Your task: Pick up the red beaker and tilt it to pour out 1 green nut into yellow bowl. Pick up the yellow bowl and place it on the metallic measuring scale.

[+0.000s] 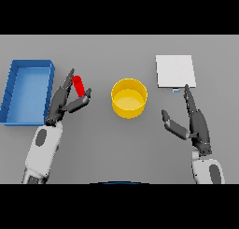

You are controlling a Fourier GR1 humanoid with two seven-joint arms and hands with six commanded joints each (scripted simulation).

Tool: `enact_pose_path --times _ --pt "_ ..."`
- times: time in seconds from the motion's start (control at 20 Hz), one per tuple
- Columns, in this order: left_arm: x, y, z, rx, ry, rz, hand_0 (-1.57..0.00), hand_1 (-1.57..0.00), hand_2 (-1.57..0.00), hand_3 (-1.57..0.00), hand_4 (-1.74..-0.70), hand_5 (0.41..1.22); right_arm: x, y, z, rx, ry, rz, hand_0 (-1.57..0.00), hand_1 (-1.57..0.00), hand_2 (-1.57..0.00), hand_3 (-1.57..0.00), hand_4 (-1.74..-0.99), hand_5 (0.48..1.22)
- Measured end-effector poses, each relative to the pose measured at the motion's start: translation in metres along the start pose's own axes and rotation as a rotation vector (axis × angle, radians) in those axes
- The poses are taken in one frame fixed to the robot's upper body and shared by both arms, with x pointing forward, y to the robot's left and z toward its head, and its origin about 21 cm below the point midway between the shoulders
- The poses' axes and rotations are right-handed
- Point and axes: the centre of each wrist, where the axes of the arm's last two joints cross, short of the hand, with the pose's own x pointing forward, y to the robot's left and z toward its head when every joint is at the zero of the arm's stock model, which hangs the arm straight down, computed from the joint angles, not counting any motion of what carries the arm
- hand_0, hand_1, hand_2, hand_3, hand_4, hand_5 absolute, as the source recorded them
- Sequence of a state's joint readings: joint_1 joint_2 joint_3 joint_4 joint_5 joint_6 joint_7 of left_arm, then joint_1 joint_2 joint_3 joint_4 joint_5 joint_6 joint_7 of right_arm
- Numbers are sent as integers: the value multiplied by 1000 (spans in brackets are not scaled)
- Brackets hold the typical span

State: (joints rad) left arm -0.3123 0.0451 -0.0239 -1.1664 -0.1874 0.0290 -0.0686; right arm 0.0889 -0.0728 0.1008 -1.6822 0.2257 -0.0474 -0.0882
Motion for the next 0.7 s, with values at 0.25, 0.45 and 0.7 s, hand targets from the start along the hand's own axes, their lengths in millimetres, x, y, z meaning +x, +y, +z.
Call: enact_pose_path --times 0.25,0.45,0.7 --pt "0 1 -14 -7 9 -13 1 1 1 1 -1289 683 -2 -3 0 -10 -10 -4 1 1 1 1 -1269 642" --pt "2 -2 -28 -21 20 -6 1 1 1 1 -1309 688 0 -1 1 -6 2 -7 1 1 1 1 -1269 640" --pt "-6 -4 -36 -8 -6 45 1 -26 -67 -31 -1378 724 0 -2 -2 -11 7 7 1 1 1 1 -1259 642"
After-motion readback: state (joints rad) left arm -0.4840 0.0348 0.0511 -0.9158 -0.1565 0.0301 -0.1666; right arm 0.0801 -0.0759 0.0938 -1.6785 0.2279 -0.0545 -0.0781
